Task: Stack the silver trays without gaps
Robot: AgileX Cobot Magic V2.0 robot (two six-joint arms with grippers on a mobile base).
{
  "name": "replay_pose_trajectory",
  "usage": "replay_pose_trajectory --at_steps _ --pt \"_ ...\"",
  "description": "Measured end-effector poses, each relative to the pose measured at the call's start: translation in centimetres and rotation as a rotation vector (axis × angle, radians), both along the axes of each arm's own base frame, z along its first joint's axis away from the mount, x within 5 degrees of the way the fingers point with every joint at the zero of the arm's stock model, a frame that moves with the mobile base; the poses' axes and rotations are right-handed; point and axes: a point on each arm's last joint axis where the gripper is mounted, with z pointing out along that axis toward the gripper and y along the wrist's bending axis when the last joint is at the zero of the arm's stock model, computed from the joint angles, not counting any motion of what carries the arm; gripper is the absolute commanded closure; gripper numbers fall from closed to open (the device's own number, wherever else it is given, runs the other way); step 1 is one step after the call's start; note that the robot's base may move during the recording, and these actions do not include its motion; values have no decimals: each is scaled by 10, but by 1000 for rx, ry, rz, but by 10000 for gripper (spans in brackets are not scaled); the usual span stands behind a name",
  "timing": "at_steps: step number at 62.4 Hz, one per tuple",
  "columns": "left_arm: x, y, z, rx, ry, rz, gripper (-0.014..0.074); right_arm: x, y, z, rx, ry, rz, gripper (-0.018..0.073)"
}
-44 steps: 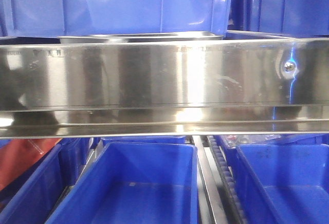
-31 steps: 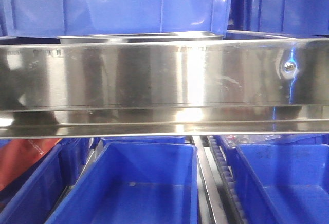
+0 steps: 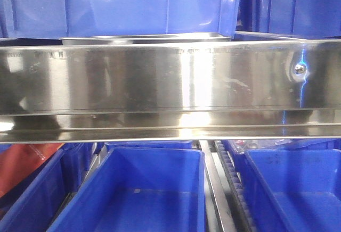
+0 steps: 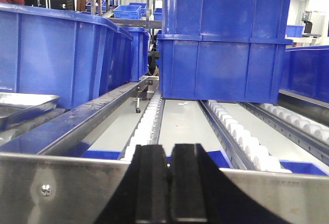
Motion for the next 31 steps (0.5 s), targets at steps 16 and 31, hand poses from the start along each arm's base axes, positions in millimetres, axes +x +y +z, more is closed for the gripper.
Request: replay_pose_trajectory --at_steps 16,31 --pt "0 0 0 0 0 0 592 0 0 0 0 0 0 640" --pt "0 0 2 -18 -22 -4 592 -1 0 5 -1 -53 -3 640"
